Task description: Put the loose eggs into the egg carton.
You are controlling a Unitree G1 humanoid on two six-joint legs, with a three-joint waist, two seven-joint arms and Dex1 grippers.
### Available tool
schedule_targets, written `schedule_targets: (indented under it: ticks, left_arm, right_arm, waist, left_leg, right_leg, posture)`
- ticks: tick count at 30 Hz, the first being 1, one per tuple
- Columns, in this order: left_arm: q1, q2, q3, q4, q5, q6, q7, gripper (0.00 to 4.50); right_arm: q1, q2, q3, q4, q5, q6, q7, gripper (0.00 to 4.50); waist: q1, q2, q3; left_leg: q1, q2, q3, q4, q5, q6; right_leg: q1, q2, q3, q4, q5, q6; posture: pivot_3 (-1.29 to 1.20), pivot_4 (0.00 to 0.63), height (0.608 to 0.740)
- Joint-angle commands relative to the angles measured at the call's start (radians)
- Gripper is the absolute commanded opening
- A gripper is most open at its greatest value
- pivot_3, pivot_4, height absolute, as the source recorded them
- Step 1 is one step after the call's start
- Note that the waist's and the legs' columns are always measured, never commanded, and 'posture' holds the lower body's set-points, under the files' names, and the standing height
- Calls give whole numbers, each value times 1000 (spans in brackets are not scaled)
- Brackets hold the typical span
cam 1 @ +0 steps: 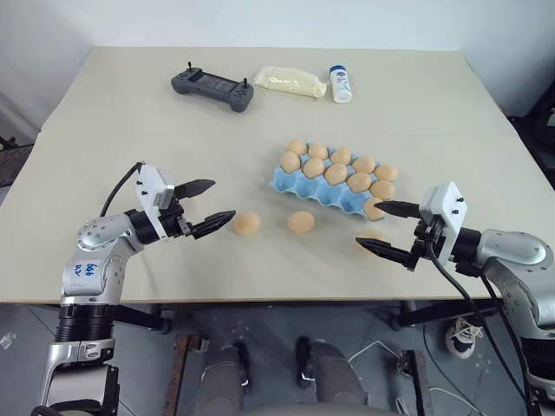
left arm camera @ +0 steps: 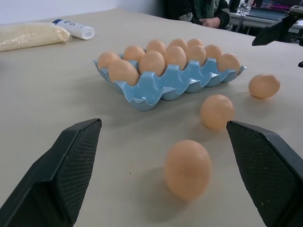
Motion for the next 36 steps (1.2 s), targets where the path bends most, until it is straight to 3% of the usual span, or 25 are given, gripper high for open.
schedule_targets:
  ticks: [1, 14, 21, 25, 30, 36]
  left_arm:
    - [-2, 4, 20, -7, 7, -32, 11, 4500]
    - [-27, -16, -2, 26, 22, -51, 18, 4500]
    - [-82, -45, -30, 93, 31, -71, -6, 4500]
    - [-87, -44, -45, 96, 23, -62, -35, 4500]
    - [-66, -25, -66, 77, 23, -55, -91, 4500]
    - [-18, 3, -58, 19, 7, -16, -114, 4500]
  right_arm:
    - [-4, -11, -51, -10, 16, -14, -1, 4465]
    - [67, 3, -115, -129, 66, 58, -95, 4465]
    - [325, -20, -283, -329, 155, 190, -143, 4465]
    - [385, -7, -319, -367, 162, 211, -175, 4465]
    - [348, 39, -241, -349, 135, 226, -261, 4465]
    - [305, 74, -134, -274, 61, 184, -295, 4465]
  waist:
    - [0, 0, 0]
    - [2, 0, 0]
    - [24, 0, 0]
    - [22, 0, 0]
    - [21, 0, 0]
    - [21, 0, 0]
  left_leg:
    - [0, 0, 0, 0, 0, 0]
    - [0, 0, 0, 0, 0, 0]
    - [0, -1, -1, 0, 0, 0]
    - [0, -1, 0, 1, 0, 1]
    - [-1, 5, -1, -2, 0, 1]
    - [-2, 13, 3, -7, -1, 0]
  right_leg:
    - [0, 0, 0, 0, 0, 0]
    - [0, 0, 0, 0, 0, 0]
    - [0, 0, 0, 0, 0, 0]
    - [1, 1, 1, -2, 0, -1]
    - [6, 14, 1, -21, 6, -15]
    - [5, 19, 4, -31, 8, -17]
  posture:
    - [0, 150, 740]
    - [0, 150, 740]
    - [0, 150, 740]
    - [0, 150, 740]
    - [0, 150, 740]
    - [0, 150, 740]
